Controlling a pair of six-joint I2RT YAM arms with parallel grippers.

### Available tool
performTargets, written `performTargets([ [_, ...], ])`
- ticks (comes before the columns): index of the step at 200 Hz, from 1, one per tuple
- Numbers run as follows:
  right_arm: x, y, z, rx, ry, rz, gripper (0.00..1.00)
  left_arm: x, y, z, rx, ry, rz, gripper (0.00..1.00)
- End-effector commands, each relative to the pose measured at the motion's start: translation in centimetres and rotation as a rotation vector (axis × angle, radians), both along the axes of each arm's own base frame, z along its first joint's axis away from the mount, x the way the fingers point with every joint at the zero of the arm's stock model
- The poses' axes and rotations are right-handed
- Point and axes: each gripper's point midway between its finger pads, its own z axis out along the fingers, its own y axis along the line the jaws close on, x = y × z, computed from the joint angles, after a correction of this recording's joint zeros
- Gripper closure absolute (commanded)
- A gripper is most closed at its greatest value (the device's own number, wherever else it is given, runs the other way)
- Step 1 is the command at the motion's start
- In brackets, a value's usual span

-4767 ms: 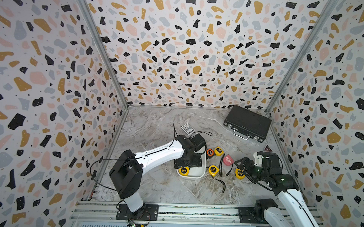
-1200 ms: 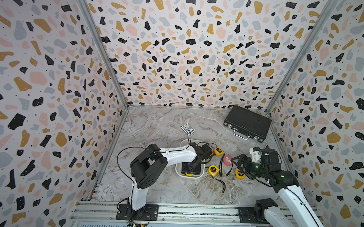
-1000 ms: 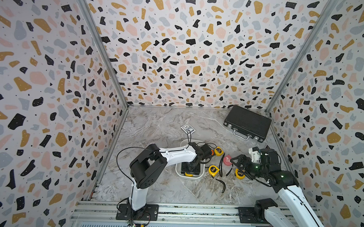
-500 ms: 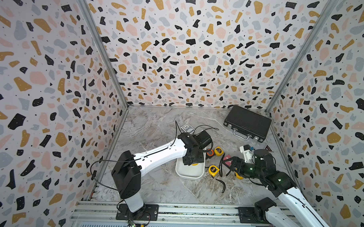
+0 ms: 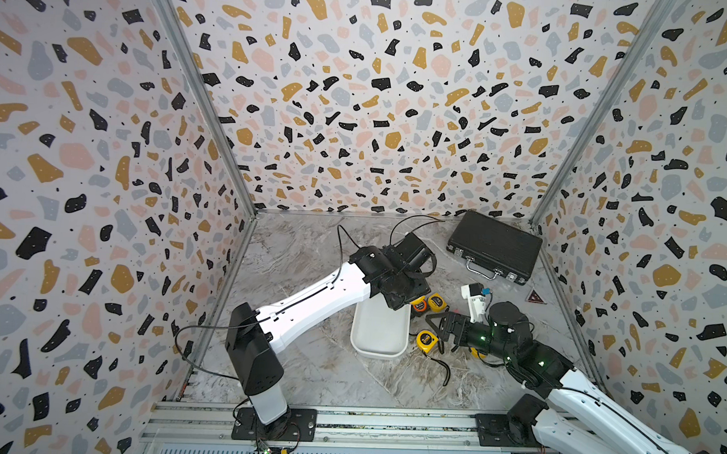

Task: Take the tape measure out of the storage box
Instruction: Place the tape measure at the center of the board.

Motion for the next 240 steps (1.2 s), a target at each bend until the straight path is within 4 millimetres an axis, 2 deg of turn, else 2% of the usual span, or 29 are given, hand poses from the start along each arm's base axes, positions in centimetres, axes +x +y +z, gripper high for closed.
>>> performTargets([
  [1,1.7,-0.1,2.5,0.039,-0.123,-0.065,0.13,0.3,-1.6,1.1,-0.078,0.017,0.029,1.00],
  [38,2.5,0.3,3.1,0.057,-0.162,-0.078,0.15,-0.5,-2.4,0.6,-0.117,0.058,0.031,1.00],
  [83,2.8,0.5,2.6,0.077,-0.165,-0.088,0.22,-1.2,-3.0,1.7,-0.176,0.074,0.006,1.00],
  [133,2.9,0.5,2.5,0.095,-0.174,-0.094,0.25,-2.5,-3.5,1.7,-0.241,0.131,-0.009,1.00],
  [163,3.1,0.9,2.5,0.098,-0.169,-0.088,0.42,-2.9,-3.6,1.7,-0.266,0.139,-0.009,1.00],
  [201,3.2,1.1,2.3,0.105,-0.158,-0.094,0.69,-3.1,-3.6,1.8,-0.280,0.139,-0.015,1.00],
  [231,3.2,1.0,2.0,0.102,-0.146,-0.107,0.85,-3.1,-3.8,1.7,-0.293,0.135,-0.023,1.00],
  [240,3.3,0.8,1.8,0.095,-0.141,-0.117,0.88,-3.0,-3.8,1.6,-0.294,0.129,-0.025,0.78],
])
